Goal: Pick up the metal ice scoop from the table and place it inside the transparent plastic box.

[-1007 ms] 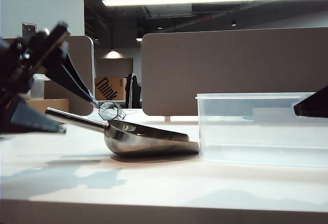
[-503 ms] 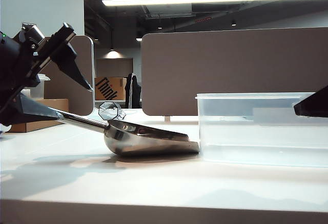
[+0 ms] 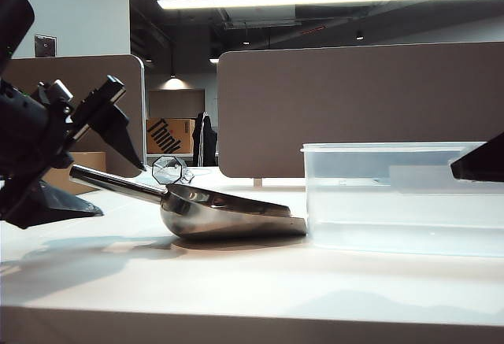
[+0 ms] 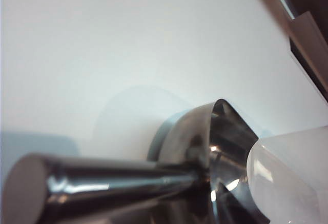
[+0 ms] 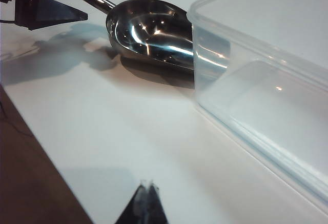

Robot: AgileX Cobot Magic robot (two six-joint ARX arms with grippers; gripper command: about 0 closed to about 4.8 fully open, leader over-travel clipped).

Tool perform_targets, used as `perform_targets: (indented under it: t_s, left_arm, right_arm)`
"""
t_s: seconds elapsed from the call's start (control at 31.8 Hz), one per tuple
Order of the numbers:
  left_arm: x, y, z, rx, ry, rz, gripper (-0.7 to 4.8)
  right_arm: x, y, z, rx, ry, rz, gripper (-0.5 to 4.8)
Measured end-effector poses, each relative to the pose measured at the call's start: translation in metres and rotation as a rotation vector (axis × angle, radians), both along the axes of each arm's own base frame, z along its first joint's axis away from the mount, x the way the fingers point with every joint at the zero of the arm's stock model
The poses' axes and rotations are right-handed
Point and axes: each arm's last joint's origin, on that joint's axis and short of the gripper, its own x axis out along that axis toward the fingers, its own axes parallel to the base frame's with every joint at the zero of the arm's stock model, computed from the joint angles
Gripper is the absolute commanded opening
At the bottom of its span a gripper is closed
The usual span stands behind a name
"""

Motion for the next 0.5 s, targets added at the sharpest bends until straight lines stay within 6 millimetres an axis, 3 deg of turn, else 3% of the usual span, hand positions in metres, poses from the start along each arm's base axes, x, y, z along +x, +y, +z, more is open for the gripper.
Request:
perform_targets:
  t_s: [0.5]
  left_arm:
    - [0.0107,-0.0029,-0.0063,-0.057,-0.061,0.065,3.4]
  right_arm:
    - [0.0,0.0,-0.0001,0.0,0.0,0.0,-0.01]
